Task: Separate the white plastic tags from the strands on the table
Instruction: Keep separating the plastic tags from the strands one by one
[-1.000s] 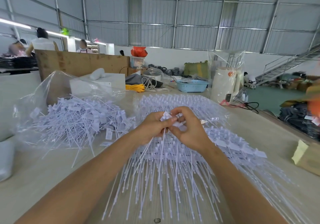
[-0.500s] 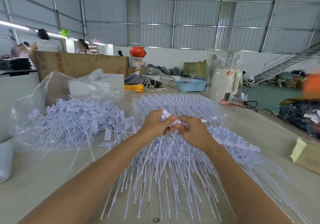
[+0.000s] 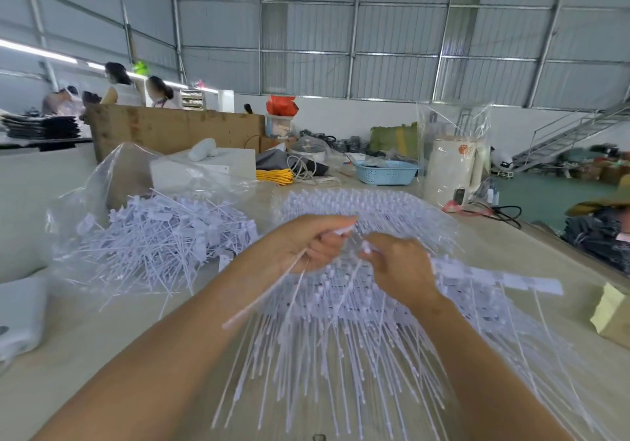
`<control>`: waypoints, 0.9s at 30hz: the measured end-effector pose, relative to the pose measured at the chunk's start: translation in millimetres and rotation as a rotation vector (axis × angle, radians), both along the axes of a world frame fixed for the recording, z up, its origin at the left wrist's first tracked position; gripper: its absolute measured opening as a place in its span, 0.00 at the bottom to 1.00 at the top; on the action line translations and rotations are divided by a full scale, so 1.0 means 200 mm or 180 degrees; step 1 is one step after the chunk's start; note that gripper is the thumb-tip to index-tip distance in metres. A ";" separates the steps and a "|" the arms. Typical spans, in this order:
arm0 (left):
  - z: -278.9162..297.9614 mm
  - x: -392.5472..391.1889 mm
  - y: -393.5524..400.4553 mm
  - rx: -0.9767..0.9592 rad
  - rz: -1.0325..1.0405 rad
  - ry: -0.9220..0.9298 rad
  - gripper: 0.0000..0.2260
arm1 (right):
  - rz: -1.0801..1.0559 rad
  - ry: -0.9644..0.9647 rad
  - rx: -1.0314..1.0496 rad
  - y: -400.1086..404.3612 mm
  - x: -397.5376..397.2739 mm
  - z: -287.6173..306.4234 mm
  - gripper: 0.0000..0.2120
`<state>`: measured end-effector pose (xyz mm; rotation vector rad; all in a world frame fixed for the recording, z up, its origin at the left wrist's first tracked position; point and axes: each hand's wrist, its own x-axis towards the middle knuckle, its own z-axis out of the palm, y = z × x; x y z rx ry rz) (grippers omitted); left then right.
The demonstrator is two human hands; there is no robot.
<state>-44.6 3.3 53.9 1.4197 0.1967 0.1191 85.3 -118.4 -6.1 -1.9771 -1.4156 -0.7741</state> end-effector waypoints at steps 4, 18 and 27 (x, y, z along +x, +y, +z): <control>0.20 -0.08 -0.02 -0.0354 -0.0486 -0.1473 0.15 | -0.0336 0.0828 -0.0288 -0.02 0.09 -0.11 0.13; 0.09 -0.37 0.88 0.3585 0.3145 0.1520 0.16 | -0.0220 0.1105 -0.0408 0.02 0.11 -0.17 0.18; -0.01 -0.48 1.09 0.4714 0.2912 0.3485 0.33 | -0.0182 0.1128 -0.0399 0.02 0.11 -0.18 0.17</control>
